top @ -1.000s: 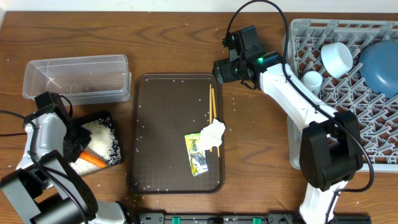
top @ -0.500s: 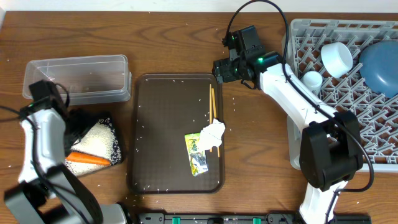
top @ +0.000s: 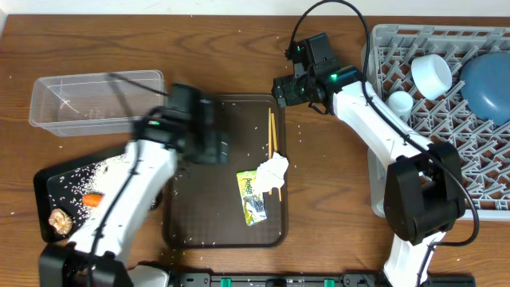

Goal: Sort waste into correct bins and load items into the dishwasher rack
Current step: 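Reach the left gripper to the tray and grasp tissue and yellow wrapper, then carry the tissue and wrapper left to the clear plastic bin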

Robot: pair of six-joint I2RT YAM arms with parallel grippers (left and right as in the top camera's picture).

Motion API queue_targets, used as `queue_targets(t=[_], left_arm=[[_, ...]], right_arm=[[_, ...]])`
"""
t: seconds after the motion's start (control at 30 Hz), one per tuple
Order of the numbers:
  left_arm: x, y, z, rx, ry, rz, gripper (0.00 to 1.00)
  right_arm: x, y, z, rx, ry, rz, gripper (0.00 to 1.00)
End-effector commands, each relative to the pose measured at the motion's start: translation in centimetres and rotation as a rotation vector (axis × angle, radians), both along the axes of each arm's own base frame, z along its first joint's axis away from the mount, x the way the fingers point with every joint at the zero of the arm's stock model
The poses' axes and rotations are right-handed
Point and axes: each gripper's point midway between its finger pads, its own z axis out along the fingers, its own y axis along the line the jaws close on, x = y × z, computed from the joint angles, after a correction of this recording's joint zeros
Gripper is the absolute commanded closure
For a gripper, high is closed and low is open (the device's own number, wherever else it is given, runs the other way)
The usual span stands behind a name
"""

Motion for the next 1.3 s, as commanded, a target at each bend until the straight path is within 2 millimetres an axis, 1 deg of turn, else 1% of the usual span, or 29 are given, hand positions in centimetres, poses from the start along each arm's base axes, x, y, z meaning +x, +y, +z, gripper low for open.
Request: queue_targets(t=[0.0, 0.13, 0.17, 0.2, 0.27, 0.37, 0.43, 0.57, 0.67, 0.77, 0.87, 0.9, 0.93, 1.07, 1.13, 1.17, 1.27], left_arm=[[-1.6, -3.0, -1.0, 0.018, 0.046, -0.134, 0.08], [-3.9, -6.3, -2.3, 0.022, 0.098, -0.277, 0.07], [-4.2, -6.9, -2.6, 0.022, 0.107, -0.302, 0.06], [-4.6, -7.4, -3.0, 0.028, 0.117, -0.322, 0.05], [-5.1, -8.2, -4.0, 0.041, 0.131, -0.367, 0.04], [-5.3, -8.9, -6.0, 0.056, 0.164, -0.393, 0.04], [-5.5, -9.0, -7.3, 0.070, 0.194, -0.398, 0.04], [-5.8, -8.6, -9.3, 0.107, 0.251, -0.395, 0.05], [-5.7, -7.9, -10.3, 0.155, 0.262, -0.390, 0.06], [-5.3, -7.4, -10.5, 0.189, 0.250, -0.384, 0.12], [-4.9, -6.9, -10.5, 0.223, 0.234, -0.380, 0.22], [-4.8, -6.7, -10.5, 0.231, 0.230, -0.378, 0.30], [-4.8, -6.6, -10.5, 0.236, 0.228, -0.378, 0.35], [-4.4, -6.8, -10.5, 0.232, 0.212, -0.377, 0.70], [-4.1, -7.0, -10.5, 0.227, 0.200, -0.376, 0.81], [-4.1, -7.1, -10.5, 0.225, 0.197, -0.375, 0.93], [-4.0, -6.8, -10.5, 0.225, 0.203, -0.358, 0.94]], right_arm=[[0.1, -0.9, -0.9, -0.009, 0.022, -0.026, 0.17], [0.2, -1.4, -1.0, -0.012, 0.029, -0.037, 0.17], [0.2, -1.5, -1.0, -0.013, 0.031, -0.039, 0.17], [0.2, -1.6, -1.0, -0.013, 0.032, -0.040, 0.17], [0.2, -1.6, -1.0, -0.013, 0.032, -0.040, 0.17], [0.2, -1.7, -1.0, -0.013, 0.032, -0.042, 0.17], [0.2, -1.8, -1.0, -0.014, 0.033, -0.043, 0.16], [0.1, -1.8, -1.1, -0.016, 0.038, -0.043, 0.16], [0.2, -2.0, -1.1, -0.017, 0.039, -0.047, 0.17], [0.2, -2.4, -1.2, -0.019, 0.046, -0.054, 0.16], [0.2, -2.5, -1.2, -0.019, 0.047, -0.056, 0.16], [0.2, -2.5, -1.2, -0.019, 0.045, -0.056, 0.16], [0.2, -2.5, -1.2, -0.018, 0.045, -0.056, 0.16], [0.2, -2.5, -1.2, -0.019, 0.046, -0.057, 0.17], [0.2, -2.6, -1.2, -0.019, 0.047, -0.058, 0.16], [0.2, -2.6, -1.2, -0.019, 0.047, -0.058, 0.16], [0.2, -2.6, -1.2, -0.019, 0.046, -0.058, 0.16]])
